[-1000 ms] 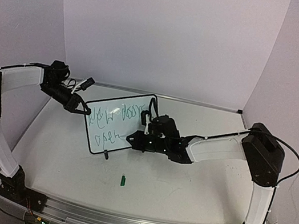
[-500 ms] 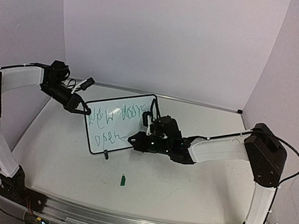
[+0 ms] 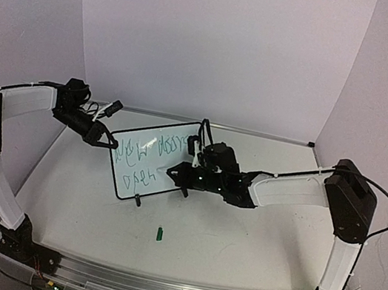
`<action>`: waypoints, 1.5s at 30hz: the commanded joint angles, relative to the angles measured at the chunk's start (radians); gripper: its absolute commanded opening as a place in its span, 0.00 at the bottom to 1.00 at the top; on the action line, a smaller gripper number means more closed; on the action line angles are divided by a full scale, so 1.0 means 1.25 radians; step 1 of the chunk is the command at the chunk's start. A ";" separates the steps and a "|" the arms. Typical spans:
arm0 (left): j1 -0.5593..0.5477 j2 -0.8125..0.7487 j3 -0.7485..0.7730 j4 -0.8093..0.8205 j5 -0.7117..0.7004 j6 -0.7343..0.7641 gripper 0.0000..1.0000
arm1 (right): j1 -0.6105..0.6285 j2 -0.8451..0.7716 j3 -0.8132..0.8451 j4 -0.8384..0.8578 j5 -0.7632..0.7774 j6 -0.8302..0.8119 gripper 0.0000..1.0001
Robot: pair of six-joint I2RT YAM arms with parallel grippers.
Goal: Write a sentence on the whiteboard
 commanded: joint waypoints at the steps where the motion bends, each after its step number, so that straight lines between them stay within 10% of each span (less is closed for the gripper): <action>1: 0.006 -0.010 0.019 0.012 -0.096 -0.004 0.00 | -0.007 0.027 0.041 0.016 -0.004 -0.008 0.00; 45: 0.006 -0.011 0.019 0.012 -0.096 -0.004 0.00 | -0.014 -0.004 0.047 0.019 -0.023 -0.030 0.00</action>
